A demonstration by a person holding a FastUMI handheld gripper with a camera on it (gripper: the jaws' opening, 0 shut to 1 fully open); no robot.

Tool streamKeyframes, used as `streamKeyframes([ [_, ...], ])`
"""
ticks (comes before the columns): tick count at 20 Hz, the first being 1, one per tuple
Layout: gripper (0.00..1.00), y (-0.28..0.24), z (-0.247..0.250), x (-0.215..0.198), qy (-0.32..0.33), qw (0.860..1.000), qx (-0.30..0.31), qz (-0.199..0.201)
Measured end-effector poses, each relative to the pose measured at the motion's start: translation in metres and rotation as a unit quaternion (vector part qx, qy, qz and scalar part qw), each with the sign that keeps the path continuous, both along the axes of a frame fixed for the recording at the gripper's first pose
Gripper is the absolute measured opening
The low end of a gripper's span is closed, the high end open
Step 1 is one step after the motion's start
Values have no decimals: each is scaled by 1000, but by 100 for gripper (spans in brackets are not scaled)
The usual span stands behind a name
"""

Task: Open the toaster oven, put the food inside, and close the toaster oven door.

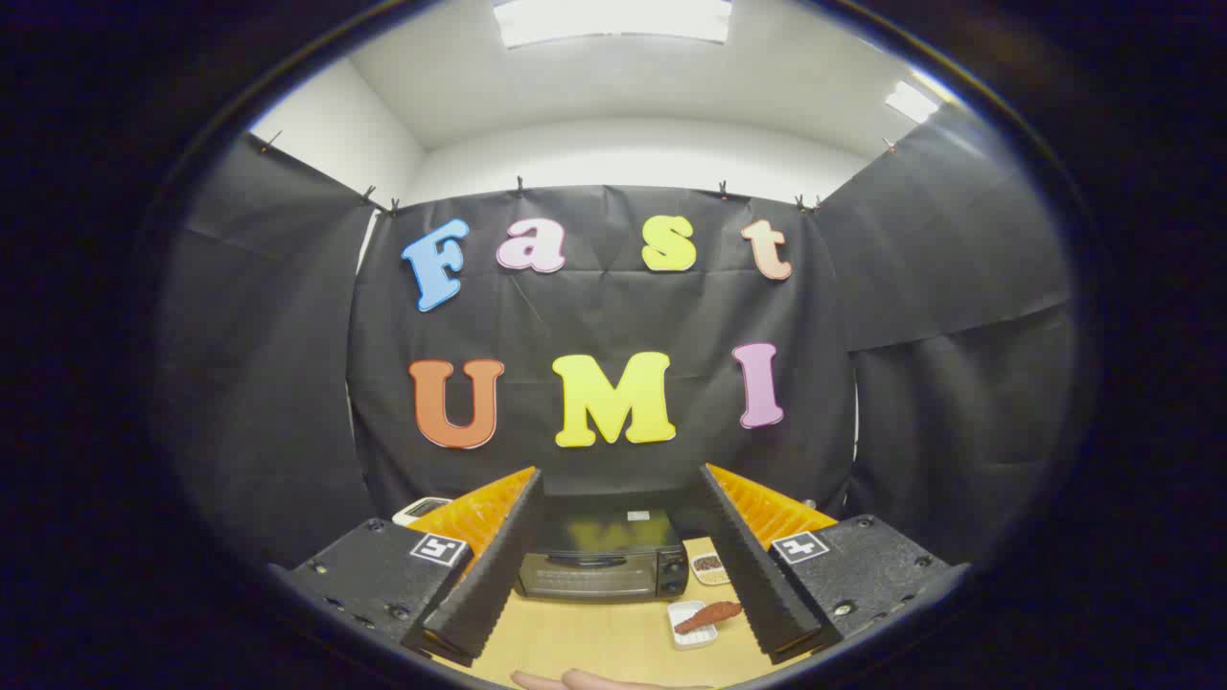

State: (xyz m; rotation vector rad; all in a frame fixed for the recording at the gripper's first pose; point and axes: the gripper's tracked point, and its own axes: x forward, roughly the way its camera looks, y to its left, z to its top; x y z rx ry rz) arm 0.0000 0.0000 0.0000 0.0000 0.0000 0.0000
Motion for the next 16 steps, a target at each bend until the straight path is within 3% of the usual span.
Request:
streamKeyframes([
  [16, 100, -8, -13, 10, 12, 1000, 2, -2],
])
